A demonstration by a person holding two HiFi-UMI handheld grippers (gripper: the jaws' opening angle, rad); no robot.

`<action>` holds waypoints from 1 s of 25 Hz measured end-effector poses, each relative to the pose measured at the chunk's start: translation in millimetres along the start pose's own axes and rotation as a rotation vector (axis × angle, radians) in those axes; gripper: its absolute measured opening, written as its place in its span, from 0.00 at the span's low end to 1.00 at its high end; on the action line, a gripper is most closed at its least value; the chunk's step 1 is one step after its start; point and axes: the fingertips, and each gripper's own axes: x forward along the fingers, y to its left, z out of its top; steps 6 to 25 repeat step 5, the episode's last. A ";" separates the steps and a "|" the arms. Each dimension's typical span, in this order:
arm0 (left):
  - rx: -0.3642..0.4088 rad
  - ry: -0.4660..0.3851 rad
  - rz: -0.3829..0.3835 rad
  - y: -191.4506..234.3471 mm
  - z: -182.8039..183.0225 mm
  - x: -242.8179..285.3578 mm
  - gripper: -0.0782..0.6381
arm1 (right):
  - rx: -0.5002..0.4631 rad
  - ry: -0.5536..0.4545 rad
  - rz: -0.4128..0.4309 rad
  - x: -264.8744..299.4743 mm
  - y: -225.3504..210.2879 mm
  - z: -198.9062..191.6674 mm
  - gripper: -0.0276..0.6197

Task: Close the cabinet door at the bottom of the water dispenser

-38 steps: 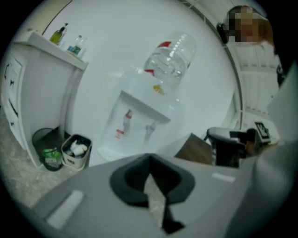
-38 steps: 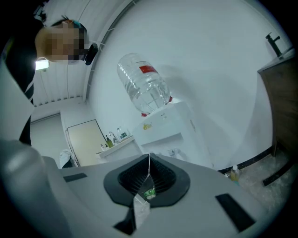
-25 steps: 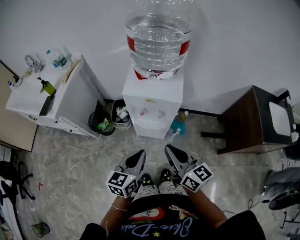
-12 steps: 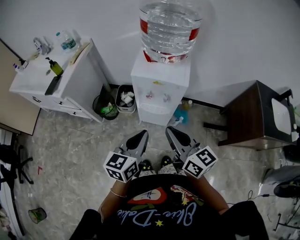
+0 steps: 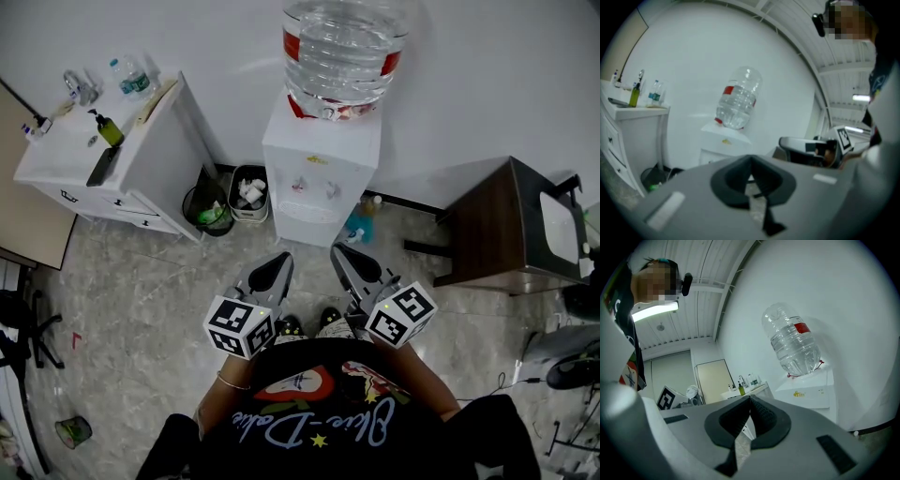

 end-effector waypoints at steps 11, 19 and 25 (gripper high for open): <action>-0.010 0.004 -0.020 4.5 2.1 0.8 0.10 | 0.006 -0.005 -0.007 4.7 0.6 1.2 0.07; -0.010 0.004 -0.020 4.5 2.1 0.8 0.10 | 0.006 -0.005 -0.007 4.7 0.6 1.2 0.07; -0.010 0.004 -0.020 4.5 2.1 0.8 0.10 | 0.006 -0.005 -0.007 4.7 0.6 1.2 0.07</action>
